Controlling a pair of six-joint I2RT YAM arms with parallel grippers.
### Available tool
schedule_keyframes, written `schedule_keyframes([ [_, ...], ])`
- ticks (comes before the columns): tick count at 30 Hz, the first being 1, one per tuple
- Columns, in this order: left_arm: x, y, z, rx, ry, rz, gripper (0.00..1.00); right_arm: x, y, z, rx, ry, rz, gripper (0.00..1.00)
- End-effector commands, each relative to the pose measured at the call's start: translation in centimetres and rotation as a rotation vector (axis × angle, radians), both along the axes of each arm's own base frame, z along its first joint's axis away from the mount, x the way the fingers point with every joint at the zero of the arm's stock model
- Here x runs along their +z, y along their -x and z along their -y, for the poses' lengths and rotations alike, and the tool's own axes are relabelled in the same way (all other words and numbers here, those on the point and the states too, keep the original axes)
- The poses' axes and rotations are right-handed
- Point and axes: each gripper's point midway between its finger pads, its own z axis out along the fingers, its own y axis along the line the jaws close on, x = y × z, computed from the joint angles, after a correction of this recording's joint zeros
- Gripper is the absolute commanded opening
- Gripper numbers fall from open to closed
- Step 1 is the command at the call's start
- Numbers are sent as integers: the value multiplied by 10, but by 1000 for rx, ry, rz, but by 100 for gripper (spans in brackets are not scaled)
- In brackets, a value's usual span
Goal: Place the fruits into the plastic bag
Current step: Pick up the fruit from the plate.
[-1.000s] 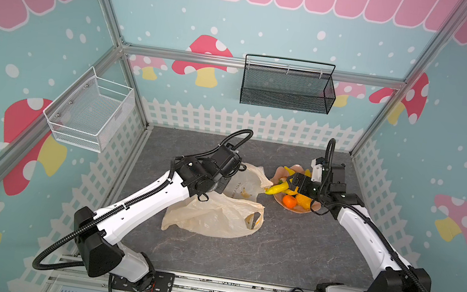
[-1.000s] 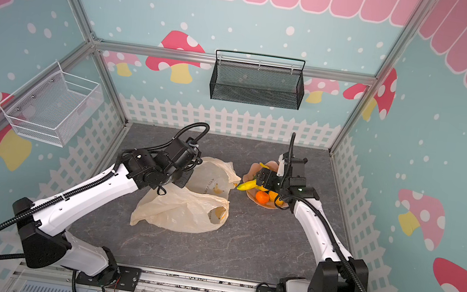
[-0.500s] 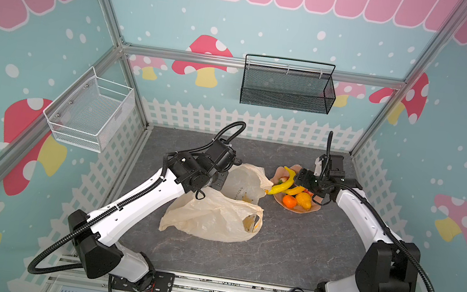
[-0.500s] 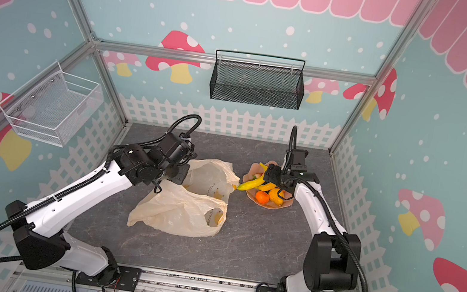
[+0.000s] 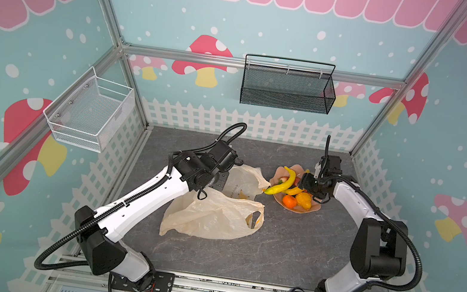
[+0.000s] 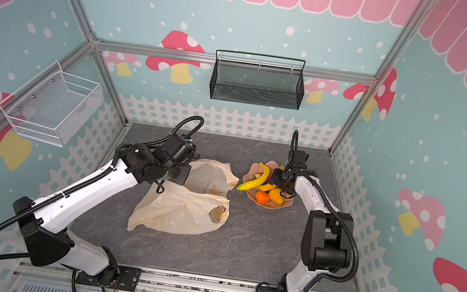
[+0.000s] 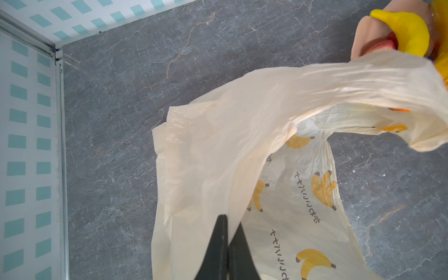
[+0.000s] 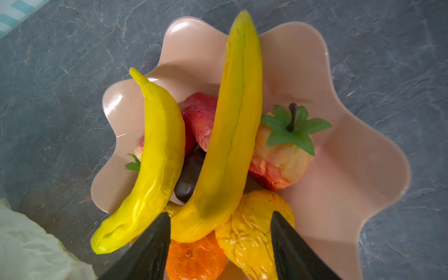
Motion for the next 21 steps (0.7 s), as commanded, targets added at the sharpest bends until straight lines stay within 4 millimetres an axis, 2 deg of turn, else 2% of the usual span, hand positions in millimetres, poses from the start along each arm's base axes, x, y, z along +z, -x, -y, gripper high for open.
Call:
schedule_keyframes([
  [1, -2, -2, -1, 30, 19, -8, 0, 0, -11, -4, 4, -22, 8, 66],
  [13, -3, -6, 2, 11, 2, -5, 0, -17, -21, 2, -17, 5, -22, 54],
  [21, -4, -10, 1, 2, -32, 2, 0, -20, -25, 2, -29, 1, -22, 46],
])
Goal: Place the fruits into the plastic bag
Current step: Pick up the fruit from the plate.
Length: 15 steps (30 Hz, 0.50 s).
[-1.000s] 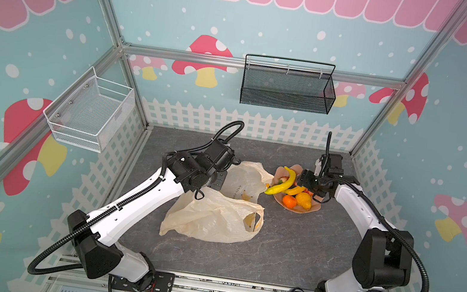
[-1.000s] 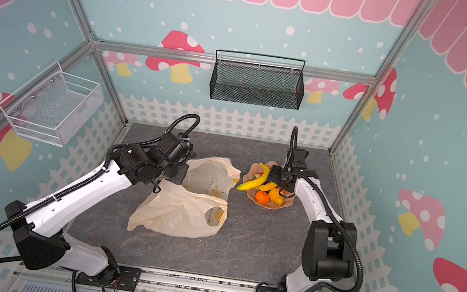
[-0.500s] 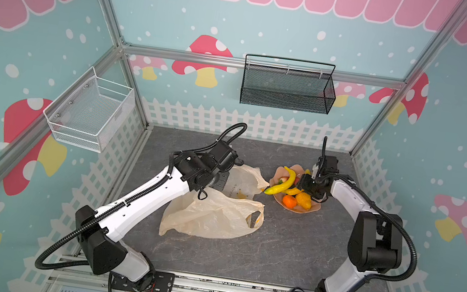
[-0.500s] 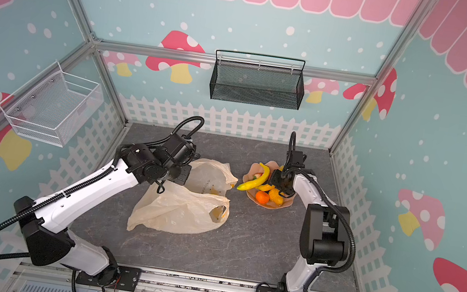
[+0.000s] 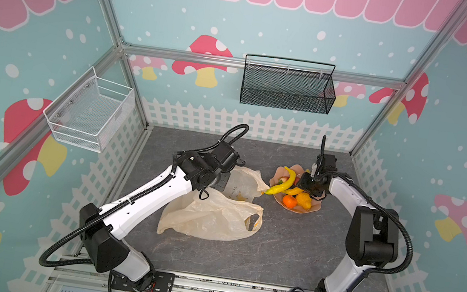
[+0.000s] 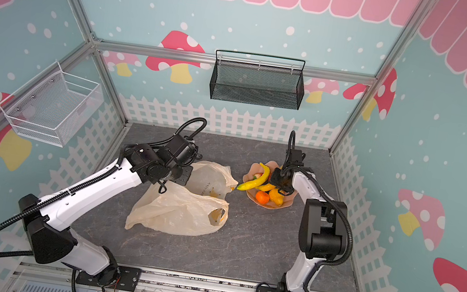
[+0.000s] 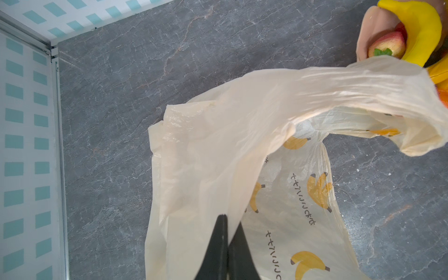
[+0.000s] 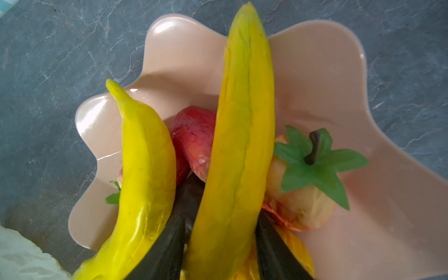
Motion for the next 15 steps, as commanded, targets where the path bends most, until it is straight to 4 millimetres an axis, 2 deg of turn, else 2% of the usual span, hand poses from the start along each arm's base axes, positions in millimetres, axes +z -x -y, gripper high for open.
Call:
schedule_keyframes([
  [1, 4, -8, -2, 11, -20, 19, 0, 1, -6, 5, -28, 6, 2, 45],
  [11, 5, -11, 0, -7, -32, 20, 0, 11, -5, 3, -43, -17, 24, 29],
  [15, 4, -11, -1, -14, -35, 15, 0, 31, -11, 3, -44, -22, 76, 27],
])
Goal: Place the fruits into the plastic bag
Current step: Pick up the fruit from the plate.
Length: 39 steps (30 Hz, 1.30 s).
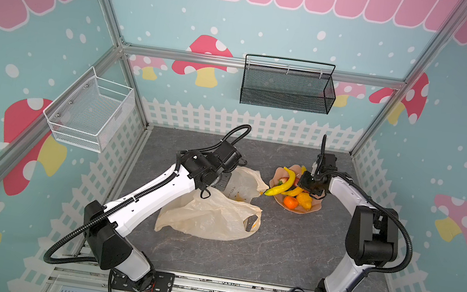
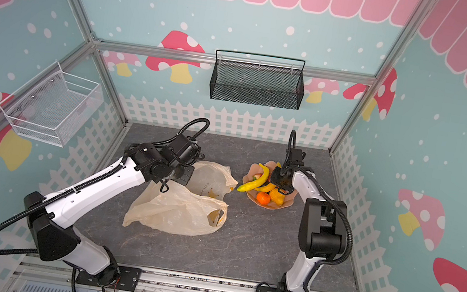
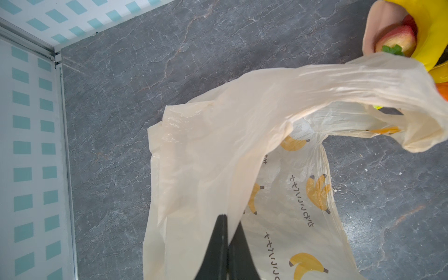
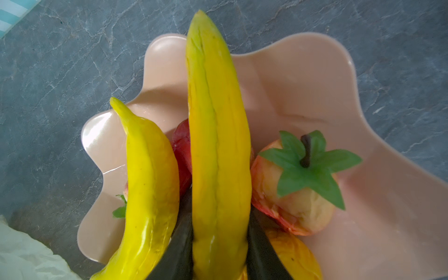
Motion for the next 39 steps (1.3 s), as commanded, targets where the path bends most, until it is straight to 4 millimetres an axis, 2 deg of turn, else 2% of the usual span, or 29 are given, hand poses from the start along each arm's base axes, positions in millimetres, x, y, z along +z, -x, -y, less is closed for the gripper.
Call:
schedule_keyframes([
  [1, 7, -6, -3, 3, -2, 16, 0, 32, -8, 3, -22, -4, 73, 27],
  [10, 6, -7, -3, -2, -7, 13, 0, 68, -12, 7, -40, 9, 151, 23],
  [22, 4, -7, 0, 0, 6, 7, 0, 108, 1, 9, -25, 24, 214, 19],
  [25, 5, -7, 0, 0, 9, 7, 0, 137, 2, 1, 22, -8, 308, 18],
  [28, 6, -7, -1, 0, 12, 9, 0, 175, 7, -17, 131, -64, 441, 17],
  [33, 7, -5, -2, 2, 17, 11, 0, 231, 34, -38, 275, -90, 648, 14],
  [35, 7, -5, -3, 4, 22, 9, 0, 247, 47, -47, 315, -102, 716, 14],
  [39, 6, -5, -1, -2, 36, -3, 0, 267, 72, -78, 405, -73, 816, 16],
])
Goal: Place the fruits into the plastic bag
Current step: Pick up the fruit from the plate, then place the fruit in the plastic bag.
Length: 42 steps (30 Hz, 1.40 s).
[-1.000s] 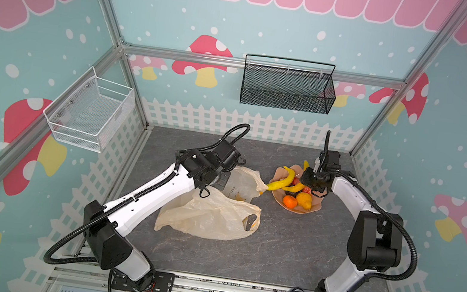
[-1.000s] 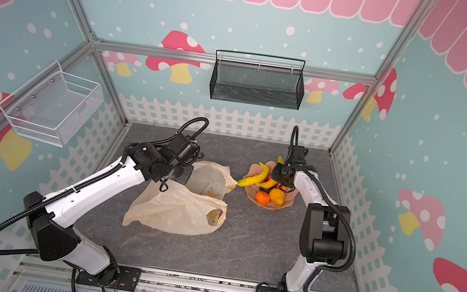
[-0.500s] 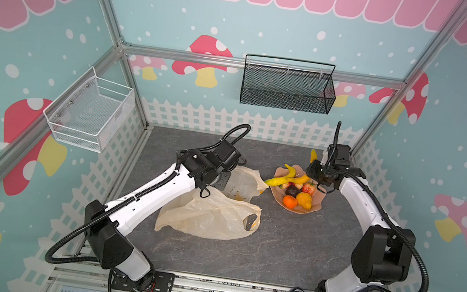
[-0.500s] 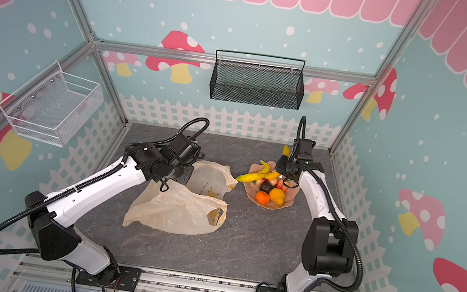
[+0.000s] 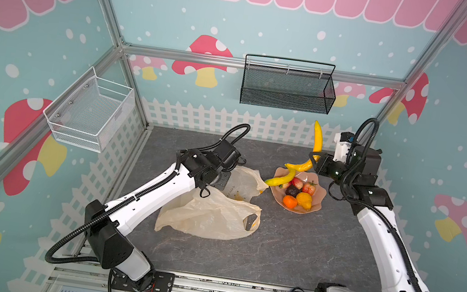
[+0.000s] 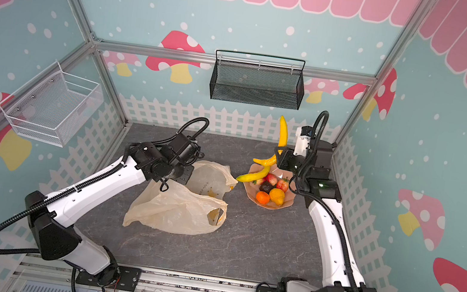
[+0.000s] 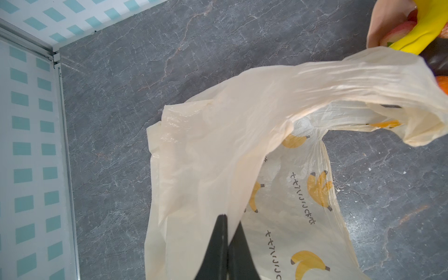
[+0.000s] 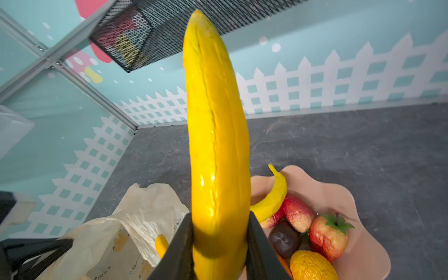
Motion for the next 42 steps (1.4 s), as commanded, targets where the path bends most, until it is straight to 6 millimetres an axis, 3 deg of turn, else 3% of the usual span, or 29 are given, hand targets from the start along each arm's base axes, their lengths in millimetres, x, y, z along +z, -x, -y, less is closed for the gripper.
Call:
schedule_keyframes([
  [1, 9, -1, 2, -5, 44, 4, 0, 14, 17, -35, 108, 57, 114, 16],
  [4, 9, -1, 5, -12, 74, -11, 0, 18, 33, -56, 137, 77, 158, 15],
  [10, 13, -1, 4, -4, 117, -18, 0, 10, 59, -68, 149, 40, 217, 12],
  [23, 19, 0, 6, -3, 185, -31, 0, -48, 92, -128, 247, 115, 200, 10],
  [32, 26, -2, 11, 6, 249, -32, 0, -109, 107, -137, 265, 177, 150, 8],
  [42, 24, -5, 19, 15, 295, -42, 0, -138, 129, -157, 388, 193, 123, 8],
])
